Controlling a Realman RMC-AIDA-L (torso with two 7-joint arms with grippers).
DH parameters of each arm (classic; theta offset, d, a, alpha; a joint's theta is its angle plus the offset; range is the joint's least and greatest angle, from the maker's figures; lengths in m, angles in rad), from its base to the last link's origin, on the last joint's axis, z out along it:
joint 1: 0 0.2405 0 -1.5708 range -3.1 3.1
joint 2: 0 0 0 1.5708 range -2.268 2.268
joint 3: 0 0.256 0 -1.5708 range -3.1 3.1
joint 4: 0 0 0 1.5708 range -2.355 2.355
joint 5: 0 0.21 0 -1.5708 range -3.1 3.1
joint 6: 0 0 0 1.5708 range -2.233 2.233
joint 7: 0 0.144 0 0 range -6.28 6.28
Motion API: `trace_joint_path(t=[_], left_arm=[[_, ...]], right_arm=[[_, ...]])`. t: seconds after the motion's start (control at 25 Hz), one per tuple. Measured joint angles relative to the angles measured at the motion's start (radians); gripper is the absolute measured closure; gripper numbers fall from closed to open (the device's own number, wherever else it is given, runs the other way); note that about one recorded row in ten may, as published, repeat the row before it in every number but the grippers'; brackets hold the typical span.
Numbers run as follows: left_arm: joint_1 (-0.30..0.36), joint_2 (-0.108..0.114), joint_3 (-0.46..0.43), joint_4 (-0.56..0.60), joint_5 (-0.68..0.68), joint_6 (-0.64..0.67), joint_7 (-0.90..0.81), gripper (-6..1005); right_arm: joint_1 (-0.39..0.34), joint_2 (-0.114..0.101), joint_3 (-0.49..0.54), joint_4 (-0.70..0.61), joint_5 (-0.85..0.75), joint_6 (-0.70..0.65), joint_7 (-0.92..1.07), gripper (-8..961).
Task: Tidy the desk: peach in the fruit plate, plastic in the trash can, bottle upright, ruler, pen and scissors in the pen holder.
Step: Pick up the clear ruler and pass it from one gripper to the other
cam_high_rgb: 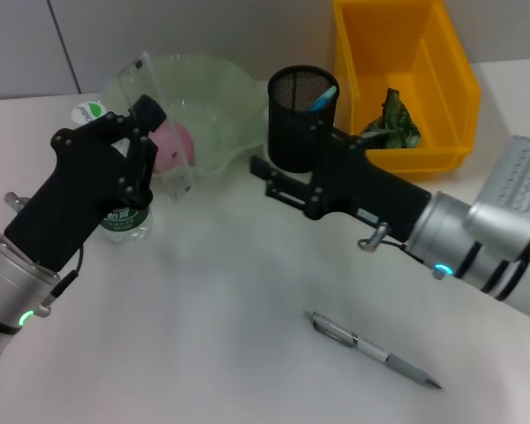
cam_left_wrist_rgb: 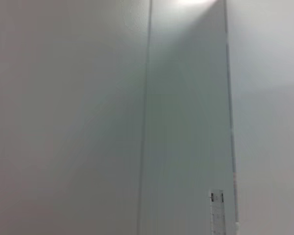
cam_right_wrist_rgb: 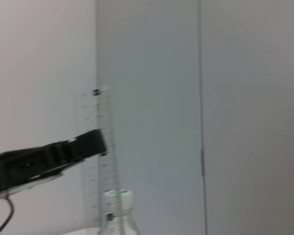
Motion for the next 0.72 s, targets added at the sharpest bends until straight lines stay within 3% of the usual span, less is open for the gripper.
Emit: trace_joint_path(t=[0.32, 0.72], left_arm=[[-0.038, 0.0, -0.007, 0.004, 0.059, -0.004, 0.0, 968], [-0.101, 0.0, -0.041, -0.014, 0.064, -0.04, 0.0, 968]], right_arm=[[-0.003, -0.005, 0.071, 0.077, -0.003, -0.052, 0.043, 237], [-0.014, -0.008, 0.084, 0.118, -0.014, -0.089, 0.069, 238]])
